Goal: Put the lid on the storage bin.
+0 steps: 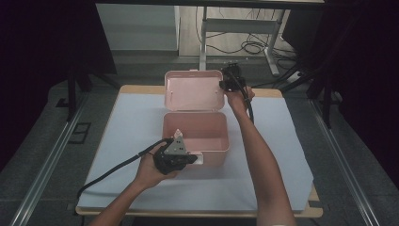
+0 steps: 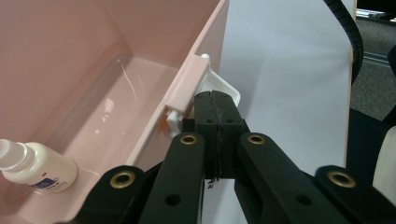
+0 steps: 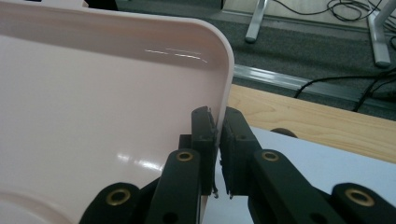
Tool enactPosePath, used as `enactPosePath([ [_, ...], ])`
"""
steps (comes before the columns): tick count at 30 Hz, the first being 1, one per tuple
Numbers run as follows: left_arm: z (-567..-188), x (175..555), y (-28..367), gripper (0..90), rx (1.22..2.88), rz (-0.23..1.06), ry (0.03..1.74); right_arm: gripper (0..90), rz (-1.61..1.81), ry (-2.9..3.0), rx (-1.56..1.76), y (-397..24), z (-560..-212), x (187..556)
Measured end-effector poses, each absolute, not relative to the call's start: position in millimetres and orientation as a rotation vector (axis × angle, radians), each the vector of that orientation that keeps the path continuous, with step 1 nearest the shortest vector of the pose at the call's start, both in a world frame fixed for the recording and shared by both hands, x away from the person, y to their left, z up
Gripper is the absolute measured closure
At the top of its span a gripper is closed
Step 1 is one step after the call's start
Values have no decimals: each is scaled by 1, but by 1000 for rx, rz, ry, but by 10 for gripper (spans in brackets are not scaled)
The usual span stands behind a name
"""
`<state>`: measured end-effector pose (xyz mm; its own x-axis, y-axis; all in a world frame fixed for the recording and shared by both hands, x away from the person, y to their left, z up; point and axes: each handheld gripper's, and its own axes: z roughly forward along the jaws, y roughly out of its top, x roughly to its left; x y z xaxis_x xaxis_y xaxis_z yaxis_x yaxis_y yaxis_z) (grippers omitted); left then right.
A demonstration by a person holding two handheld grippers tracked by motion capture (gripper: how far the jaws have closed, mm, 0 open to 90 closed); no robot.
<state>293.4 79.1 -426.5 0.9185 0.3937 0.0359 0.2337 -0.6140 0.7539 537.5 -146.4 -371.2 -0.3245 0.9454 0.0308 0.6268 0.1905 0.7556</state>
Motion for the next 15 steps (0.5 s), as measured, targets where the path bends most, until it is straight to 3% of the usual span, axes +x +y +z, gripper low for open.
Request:
enactPosePath([
  [15, -426, 294, 79, 900, 2258, 245, 449, 854, 995, 1984, 1417, -149, -359, 523],
])
